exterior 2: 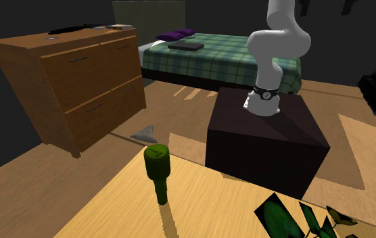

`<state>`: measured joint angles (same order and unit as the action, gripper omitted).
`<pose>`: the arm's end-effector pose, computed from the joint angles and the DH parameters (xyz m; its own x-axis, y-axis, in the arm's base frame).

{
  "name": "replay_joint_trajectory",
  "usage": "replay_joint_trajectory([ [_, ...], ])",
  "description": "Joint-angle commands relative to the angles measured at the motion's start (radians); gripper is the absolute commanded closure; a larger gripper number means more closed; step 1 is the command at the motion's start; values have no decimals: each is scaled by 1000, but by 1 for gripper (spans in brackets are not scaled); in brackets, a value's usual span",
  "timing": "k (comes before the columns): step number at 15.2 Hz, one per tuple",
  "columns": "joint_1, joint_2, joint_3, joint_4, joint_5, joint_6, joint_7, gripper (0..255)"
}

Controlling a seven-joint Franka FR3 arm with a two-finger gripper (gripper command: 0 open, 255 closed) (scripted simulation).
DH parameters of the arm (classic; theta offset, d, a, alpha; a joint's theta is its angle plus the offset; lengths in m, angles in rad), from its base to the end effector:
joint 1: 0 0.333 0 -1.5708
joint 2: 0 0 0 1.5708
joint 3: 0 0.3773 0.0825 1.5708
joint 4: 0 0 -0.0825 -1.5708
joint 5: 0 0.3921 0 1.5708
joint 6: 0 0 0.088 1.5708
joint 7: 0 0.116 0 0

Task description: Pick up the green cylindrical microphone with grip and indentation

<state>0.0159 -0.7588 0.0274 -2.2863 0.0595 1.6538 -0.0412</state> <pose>0.2898 0.0230 0.6589 0.9891 0.0740 0.1273 0.0791 -0.9962 -0.0354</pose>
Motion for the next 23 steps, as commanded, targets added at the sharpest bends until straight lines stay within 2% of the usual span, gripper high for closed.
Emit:
replay_joint_trajectory([
  [1, 0, 0, 0, 0, 0, 0, 0, 0],
  [12, -60, 205, -155, -68, -84, 230, -182, 0],
  [18, -85, 370, -238, -44, -103, 351, -281, 0],
  [23, -102, 528, -302, 9, -93, 440, -369, 0],
])
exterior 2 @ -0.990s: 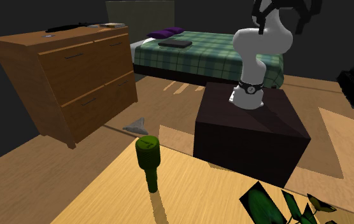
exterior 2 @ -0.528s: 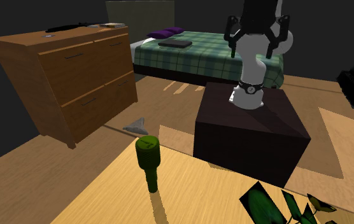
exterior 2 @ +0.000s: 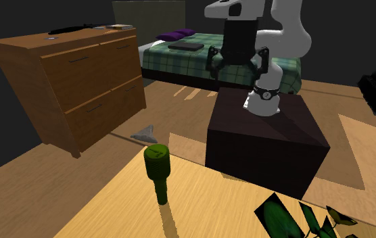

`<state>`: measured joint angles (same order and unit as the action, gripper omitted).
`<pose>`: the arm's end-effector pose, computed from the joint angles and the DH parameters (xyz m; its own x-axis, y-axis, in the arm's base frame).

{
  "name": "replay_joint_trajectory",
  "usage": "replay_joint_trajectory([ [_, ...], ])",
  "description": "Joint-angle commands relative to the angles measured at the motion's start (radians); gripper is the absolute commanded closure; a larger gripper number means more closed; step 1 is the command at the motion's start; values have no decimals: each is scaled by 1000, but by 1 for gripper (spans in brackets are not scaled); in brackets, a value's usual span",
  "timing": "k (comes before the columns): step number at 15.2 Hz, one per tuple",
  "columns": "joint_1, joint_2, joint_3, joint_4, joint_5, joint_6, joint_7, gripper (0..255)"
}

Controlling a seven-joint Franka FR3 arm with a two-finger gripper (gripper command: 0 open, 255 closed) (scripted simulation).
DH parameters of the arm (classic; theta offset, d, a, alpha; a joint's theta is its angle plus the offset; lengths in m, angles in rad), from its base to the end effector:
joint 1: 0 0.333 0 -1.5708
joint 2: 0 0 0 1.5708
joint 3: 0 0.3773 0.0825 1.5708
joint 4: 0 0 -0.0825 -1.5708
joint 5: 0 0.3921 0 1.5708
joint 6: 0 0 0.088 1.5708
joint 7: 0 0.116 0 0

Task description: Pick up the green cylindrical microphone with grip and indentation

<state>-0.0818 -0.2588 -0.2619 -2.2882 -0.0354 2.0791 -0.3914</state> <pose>0.4360 -0.1661 0.5033 0.9961 0.0707 0.0521 0.0716 -0.9973 -0.0160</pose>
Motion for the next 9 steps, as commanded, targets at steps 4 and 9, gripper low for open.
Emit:
replay_joint_trajectory([
  [4, -20, 167, -56, 74, 31, 73, -95, 0],
  [9, -51, 350, -92, 180, 90, 125, -196, 0],
])
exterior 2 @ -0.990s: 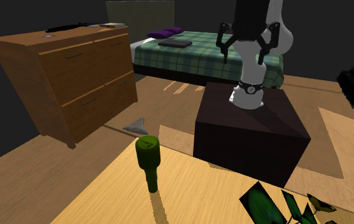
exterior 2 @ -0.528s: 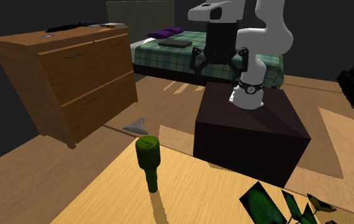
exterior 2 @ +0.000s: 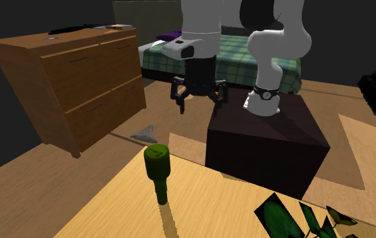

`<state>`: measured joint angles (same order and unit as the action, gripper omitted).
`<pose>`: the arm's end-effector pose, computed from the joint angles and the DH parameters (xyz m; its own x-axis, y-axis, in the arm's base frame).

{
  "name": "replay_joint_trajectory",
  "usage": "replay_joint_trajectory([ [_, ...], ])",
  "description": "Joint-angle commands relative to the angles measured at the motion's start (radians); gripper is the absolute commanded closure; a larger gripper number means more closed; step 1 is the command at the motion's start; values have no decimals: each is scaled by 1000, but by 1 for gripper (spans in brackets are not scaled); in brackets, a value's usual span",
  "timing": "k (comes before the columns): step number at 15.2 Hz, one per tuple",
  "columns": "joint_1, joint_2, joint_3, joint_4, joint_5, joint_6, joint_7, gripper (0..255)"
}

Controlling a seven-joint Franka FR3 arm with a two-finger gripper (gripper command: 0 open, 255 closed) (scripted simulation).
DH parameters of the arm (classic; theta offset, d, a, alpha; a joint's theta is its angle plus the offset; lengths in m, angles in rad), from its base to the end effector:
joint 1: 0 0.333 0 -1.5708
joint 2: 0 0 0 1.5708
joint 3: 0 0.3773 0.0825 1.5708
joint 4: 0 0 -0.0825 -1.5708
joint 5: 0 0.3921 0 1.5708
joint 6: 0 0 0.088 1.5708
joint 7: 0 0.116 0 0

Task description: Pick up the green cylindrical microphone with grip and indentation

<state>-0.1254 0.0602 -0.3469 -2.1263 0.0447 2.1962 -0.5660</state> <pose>0.5020 -0.2517 0.4324 0.9975 0.0684 0.0199 0.0685 -0.9976 -0.0065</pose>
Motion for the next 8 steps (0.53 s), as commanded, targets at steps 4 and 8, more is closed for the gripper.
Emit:
replay_joint_trajectory([
  [4, -48, 182, -16, 124, 65, 31, -96, 0],
  [8, -100, 335, -11, 252, 115, 36, -159, 0],
])
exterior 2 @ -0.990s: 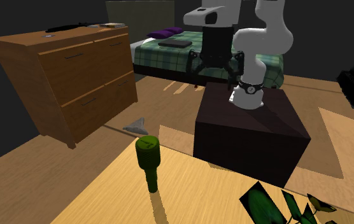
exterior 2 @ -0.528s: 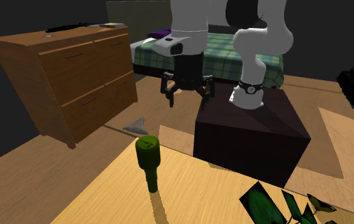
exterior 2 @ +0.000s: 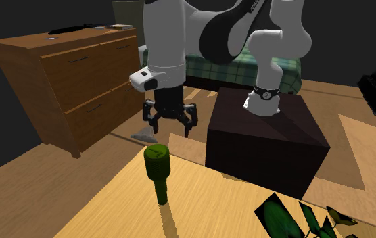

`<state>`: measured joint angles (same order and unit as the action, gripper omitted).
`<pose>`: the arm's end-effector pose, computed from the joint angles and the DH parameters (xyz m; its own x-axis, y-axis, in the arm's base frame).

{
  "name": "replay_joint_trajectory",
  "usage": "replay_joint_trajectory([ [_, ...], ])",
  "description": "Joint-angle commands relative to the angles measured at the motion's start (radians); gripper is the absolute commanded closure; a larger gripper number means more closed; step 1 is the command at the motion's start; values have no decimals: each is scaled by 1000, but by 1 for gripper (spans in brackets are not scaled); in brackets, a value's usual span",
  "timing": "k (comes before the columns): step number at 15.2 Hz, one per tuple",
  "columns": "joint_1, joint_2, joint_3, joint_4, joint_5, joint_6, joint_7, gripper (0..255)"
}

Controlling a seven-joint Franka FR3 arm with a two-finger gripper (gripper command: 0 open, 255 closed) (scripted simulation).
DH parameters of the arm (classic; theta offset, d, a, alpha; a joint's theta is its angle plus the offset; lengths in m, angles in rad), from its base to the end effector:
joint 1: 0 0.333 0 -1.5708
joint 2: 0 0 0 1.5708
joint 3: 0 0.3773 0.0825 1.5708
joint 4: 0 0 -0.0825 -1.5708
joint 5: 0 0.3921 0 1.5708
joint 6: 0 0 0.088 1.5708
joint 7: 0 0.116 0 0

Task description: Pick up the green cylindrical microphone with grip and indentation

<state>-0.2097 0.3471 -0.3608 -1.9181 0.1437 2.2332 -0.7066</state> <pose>0.5537 -0.3289 0.3662 0.9978 0.0664 -0.0092 0.0664 -0.9978 0.0023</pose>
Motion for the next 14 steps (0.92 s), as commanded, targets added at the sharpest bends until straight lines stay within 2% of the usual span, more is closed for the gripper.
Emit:
replay_joint_trajectory([
  [1, -30, 86, 5, 79, 26, -3, -32, 0],
  [3, -56, 152, 11, 143, 42, -7, -52, 0],
  [12, -68, 214, 28, 129, 67, 66, -66, 0],
  [13, -70, 216, 28, 135, 67, 62, -67, 255],
  [14, -70, 217, 28, 136, 67, 61, -67, 255],
])
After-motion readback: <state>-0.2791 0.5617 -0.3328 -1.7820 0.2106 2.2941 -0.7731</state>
